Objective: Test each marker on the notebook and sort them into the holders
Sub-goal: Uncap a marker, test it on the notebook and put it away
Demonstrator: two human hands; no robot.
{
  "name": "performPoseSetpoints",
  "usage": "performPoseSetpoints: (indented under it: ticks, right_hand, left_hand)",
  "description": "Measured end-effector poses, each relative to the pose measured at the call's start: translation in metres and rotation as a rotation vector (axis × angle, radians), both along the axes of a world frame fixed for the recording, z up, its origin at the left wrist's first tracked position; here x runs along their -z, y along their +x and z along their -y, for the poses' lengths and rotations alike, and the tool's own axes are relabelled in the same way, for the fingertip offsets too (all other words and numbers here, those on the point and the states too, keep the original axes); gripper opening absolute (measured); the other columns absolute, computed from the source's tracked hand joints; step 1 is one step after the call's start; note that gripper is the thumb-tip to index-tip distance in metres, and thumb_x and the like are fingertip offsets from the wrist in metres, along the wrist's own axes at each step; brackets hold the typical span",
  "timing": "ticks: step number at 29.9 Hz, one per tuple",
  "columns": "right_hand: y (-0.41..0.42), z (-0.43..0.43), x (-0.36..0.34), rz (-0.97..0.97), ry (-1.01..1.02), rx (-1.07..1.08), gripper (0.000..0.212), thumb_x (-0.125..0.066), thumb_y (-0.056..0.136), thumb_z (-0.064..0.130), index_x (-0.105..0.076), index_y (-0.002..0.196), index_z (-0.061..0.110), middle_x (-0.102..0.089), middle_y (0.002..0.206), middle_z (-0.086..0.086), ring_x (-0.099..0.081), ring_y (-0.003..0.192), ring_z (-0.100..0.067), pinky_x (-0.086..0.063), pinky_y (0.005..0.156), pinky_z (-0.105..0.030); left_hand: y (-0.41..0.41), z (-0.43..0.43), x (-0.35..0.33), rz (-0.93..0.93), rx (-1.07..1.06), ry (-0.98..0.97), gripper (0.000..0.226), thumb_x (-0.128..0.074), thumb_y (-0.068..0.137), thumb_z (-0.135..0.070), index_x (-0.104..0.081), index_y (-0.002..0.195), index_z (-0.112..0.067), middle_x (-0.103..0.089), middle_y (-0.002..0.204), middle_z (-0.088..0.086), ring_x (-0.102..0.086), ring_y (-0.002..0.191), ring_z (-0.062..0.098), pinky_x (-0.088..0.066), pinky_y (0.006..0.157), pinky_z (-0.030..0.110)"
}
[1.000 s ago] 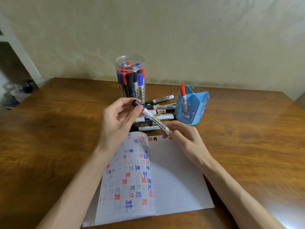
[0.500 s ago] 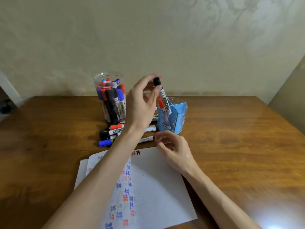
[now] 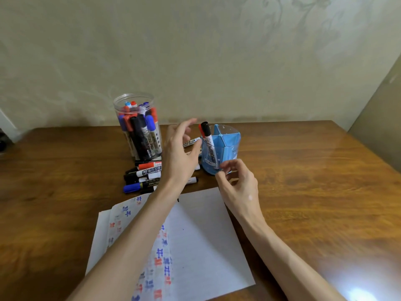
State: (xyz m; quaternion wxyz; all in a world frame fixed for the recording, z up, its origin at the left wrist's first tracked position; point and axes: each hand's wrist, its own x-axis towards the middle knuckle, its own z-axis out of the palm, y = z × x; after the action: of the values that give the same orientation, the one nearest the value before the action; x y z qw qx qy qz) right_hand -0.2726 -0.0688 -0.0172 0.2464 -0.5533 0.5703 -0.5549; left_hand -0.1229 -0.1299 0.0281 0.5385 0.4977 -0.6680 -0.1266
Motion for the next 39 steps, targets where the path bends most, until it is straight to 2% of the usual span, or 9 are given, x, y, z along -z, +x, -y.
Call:
performPoseSetpoints:
  ticks: [3,9,14,17,24,28,33,37,39]
  right_hand:
    - [0.002,0.001,0.002,-0.017,0.028,-0.041,0.016,-0.070,0.093,0.010,-0.066,0.105,0.020,-0.069,0.100,0.012,-0.065,0.083,-0.007,-0.053,0.066,-0.015]
    - [0.009,-0.003,0.003,-0.061,0.019,-0.142,0.016,-0.071,0.094,0.009,-0.067,0.105,0.021,-0.069,0.100,0.008,-0.066,0.081,-0.004,-0.051,0.064,-0.012]
    - [0.015,-0.006,0.005,-0.085,0.013,-0.196,0.014,-0.071,0.093,0.010,-0.069,0.103,0.021,-0.071,0.096,0.007,-0.066,0.080,-0.004,-0.051,0.065,-0.012]
    - [0.017,-0.007,0.007,-0.101,0.028,-0.202,0.015,-0.071,0.093,0.009,-0.071,0.102,0.021,-0.071,0.096,0.005,-0.066,0.081,-0.006,-0.051,0.066,-0.014]
    - [0.017,-0.005,0.009,-0.156,0.059,-0.221,0.011,-0.070,0.094,0.013,-0.072,0.099,0.022,-0.073,0.097,0.006,-0.066,0.083,-0.006,-0.052,0.067,-0.014]
    - [0.022,-0.007,0.008,-0.192,0.070,-0.241,0.006,-0.070,0.095,0.019,-0.076,0.094,0.021,-0.075,0.091,0.010,-0.066,0.079,-0.004,-0.049,0.063,-0.013]
    - [0.030,-0.014,-0.003,-0.035,0.105,-0.417,0.016,-0.074,0.097,0.038,-0.081,0.095,0.024,-0.078,0.082,0.004,-0.065,0.070,-0.010,-0.053,0.065,-0.036]
    - [0.035,-0.019,-0.008,0.123,0.066,-0.430,0.021,-0.070,0.101,0.027,-0.076,0.084,0.016,-0.070,0.068,0.003,-0.059,0.061,-0.007,-0.046,0.058,-0.019]
    - [0.032,-0.018,-0.008,0.166,0.072,-0.397,0.032,-0.068,0.102,0.029,-0.074,0.080,0.007,-0.068,0.067,-0.007,-0.059,0.060,-0.010,-0.046,0.058,-0.019]
  left_hand:
    - [0.018,-0.009,0.012,0.000,-0.042,0.011,0.043,-0.068,0.095,-0.007,-0.061,0.134,-0.022,-0.057,0.113,-0.001,-0.059,0.096,0.008,-0.048,0.078,0.016]
    - [0.061,-0.051,0.039,0.172,-0.135,0.102,0.037,-0.073,0.092,-0.011,-0.064,0.126,-0.022,-0.057,0.121,-0.004,-0.058,0.102,0.006,-0.042,0.079,0.006]
    - [0.081,-0.061,0.055,0.475,-0.207,0.181,0.028,-0.078,0.088,-0.034,-0.074,0.113,-0.021,-0.061,0.115,-0.003,-0.055,0.112,0.015,-0.048,0.088,0.028]
    - [0.082,-0.059,0.057,0.533,-0.254,0.179,0.023,-0.074,0.090,-0.040,-0.077,0.106,-0.022,-0.064,0.108,-0.004,-0.053,0.106,0.015,-0.040,0.085,0.026]
    - [0.087,-0.054,0.059,0.522,-0.275,0.238,0.018,-0.077,0.089,-0.035,-0.075,0.103,-0.023,-0.063,0.108,-0.004,-0.052,0.103,0.014,-0.041,0.086,0.027]
    - [0.087,-0.059,0.056,0.342,-0.224,0.175,0.014,-0.074,0.093,-0.027,-0.071,0.104,-0.020,-0.057,0.112,-0.004,-0.053,0.110,0.015,-0.050,0.090,0.035]
    - [0.076,-0.075,0.044,0.252,0.064,0.109,0.014,-0.072,0.093,-0.025,-0.068,0.106,-0.023,-0.069,0.101,-0.014,-0.062,0.098,0.005,-0.057,0.085,0.038]
    - [0.072,-0.079,0.040,0.250,0.199,0.132,0.034,-0.072,0.086,-0.041,-0.067,0.115,-0.023,-0.072,0.105,-0.013,-0.066,0.102,0.002,-0.056,0.086,0.022]
    - [0.076,-0.078,0.042,0.225,0.177,0.154,0.042,-0.070,0.083,-0.047,-0.069,0.118,-0.024,-0.073,0.107,-0.013,-0.067,0.102,0.001,-0.055,0.085,0.018]
